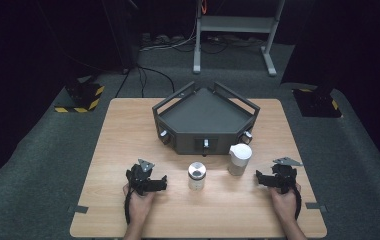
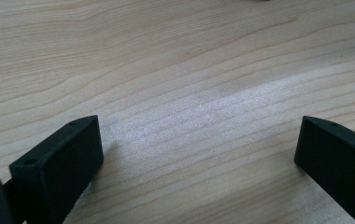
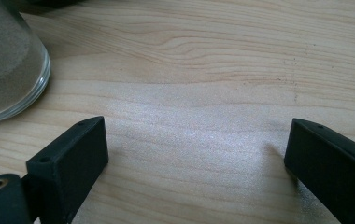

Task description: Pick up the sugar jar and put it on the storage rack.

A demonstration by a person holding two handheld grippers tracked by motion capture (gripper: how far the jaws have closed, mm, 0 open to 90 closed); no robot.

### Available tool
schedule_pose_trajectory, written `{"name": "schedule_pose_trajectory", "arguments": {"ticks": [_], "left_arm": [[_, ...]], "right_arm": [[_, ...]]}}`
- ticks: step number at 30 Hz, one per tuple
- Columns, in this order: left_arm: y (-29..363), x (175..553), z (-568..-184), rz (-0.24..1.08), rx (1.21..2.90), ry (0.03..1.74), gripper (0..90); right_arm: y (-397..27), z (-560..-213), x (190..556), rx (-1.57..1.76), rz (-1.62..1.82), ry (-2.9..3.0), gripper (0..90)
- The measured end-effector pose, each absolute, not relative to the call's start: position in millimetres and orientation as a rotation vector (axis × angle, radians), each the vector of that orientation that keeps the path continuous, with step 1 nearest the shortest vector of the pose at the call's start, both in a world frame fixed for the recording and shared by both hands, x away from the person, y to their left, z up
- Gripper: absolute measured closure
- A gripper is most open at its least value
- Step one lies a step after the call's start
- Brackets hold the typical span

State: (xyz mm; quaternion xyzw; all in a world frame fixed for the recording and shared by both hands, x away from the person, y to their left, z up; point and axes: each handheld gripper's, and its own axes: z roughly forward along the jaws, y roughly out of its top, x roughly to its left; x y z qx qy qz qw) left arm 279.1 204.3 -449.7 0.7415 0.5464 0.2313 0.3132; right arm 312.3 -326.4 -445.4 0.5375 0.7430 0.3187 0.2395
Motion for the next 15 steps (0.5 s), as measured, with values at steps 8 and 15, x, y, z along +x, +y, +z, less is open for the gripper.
{"name": "schedule_pose_trajectory", "arguments": {"ticks": [8,15], "left_arm": [[205.7,281.1,-449.2,0.6,1.963,1.434,0.5],[205.2,281.9,-449.0,0.6,1.963,1.436,0.3]], "right_arm": [[-326.4,-445.4,312.3,1.472,0.872,2.034,5.7],[-326.4,-445.4,312.4,1.472,0.872,2.034,5.7]]}}
